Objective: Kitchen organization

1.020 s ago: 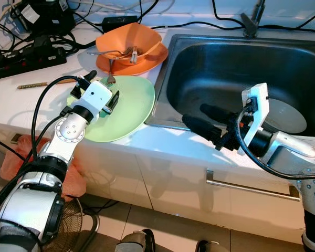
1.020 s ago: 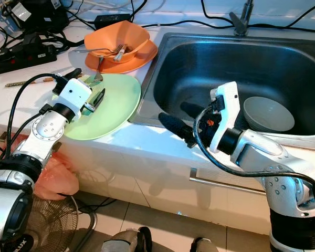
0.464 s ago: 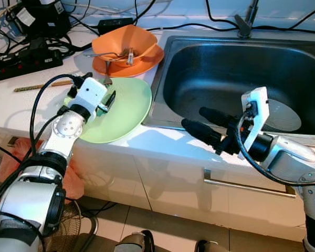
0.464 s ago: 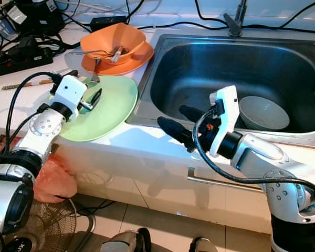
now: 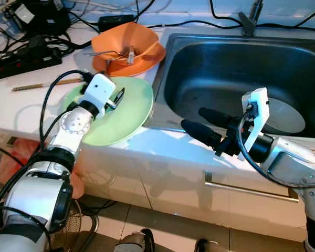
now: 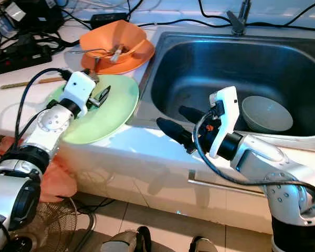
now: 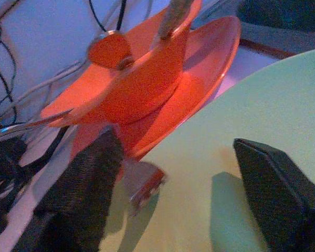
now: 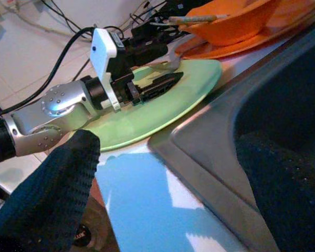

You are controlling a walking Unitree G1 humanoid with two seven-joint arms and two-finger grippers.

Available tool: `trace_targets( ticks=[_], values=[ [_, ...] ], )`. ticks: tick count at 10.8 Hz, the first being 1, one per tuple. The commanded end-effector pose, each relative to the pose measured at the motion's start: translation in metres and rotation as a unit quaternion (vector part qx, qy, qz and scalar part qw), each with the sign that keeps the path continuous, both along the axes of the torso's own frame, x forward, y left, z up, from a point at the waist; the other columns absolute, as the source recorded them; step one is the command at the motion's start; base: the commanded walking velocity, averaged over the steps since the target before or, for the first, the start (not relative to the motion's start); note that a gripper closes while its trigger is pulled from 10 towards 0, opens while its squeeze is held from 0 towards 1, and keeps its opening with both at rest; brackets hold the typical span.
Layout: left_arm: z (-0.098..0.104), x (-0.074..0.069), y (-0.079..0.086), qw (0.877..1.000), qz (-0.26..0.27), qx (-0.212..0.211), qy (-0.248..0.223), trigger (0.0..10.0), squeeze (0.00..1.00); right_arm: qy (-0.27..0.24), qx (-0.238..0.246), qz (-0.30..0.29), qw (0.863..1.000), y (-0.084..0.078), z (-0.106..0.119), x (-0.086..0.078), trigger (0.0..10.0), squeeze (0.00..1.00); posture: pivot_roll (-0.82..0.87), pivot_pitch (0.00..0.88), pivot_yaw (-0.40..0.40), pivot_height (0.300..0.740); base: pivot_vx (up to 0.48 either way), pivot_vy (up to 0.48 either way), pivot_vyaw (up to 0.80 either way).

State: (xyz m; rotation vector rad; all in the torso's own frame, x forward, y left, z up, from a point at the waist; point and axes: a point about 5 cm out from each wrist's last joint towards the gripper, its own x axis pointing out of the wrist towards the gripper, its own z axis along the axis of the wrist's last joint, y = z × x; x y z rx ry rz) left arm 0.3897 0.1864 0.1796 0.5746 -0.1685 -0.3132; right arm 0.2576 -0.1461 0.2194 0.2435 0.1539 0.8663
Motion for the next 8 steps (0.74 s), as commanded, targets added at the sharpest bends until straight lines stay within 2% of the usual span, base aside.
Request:
trace_targets(
  ticks=[1, 3, 4, 5, 8],
  values=[
    [-0.028, -0.006, 0.001, 0.997, -0.002, 0.017, 0.071, 0.0, 0.0, 0.002, -0.002, 0.001, 1.0, 0.0, 0.001, -0.003, 10.0, 0.0, -0.05, 0.196, 0.109, 0.74, 0.0, 0.0, 0.0],
    [-0.026, -0.004, 0.001, 0.997, 0.005, 0.023, 0.07, 0.0, 0.0, 0.004, -0.003, -0.001, 1.0, -0.001, 0.001, -0.004, 10.0, 0.0, -0.05, 0.201, 0.108, 0.74, 0.0, 0.0, 0.0],
    [-0.024, -0.003, 0.004, 0.997, 0.016, 0.024, 0.065, 5.7, 0.0, 0.004, -0.004, -0.002, 1.0, -0.001, 0.001, -0.004, 10.0, 0.0, -0.05, 0.201, 0.108, 0.74, 0.0, 0.0, 0.0],
    [-0.024, -0.003, 0.006, 0.997, 0.02, 0.025, 0.065, 10.0, 0.0, 0.004, -0.003, -0.002, 1.0, -0.001, 0.001, -0.004, 10.0, 0.0, -0.04, 0.202, 0.107, 0.74, 0.0, 0.0, 0.0],
    [-0.028, -0.007, 0.014, 0.997, 0.03, 0.031, 0.064, 10.0, 0.0, 0.005, -0.002, -0.001, 1.0, -0.001, 0.002, -0.001, 10.0, 0.0, -0.04, 0.199, 0.104, 0.74, 0.0, 0.0, 0.0]
  ],
)
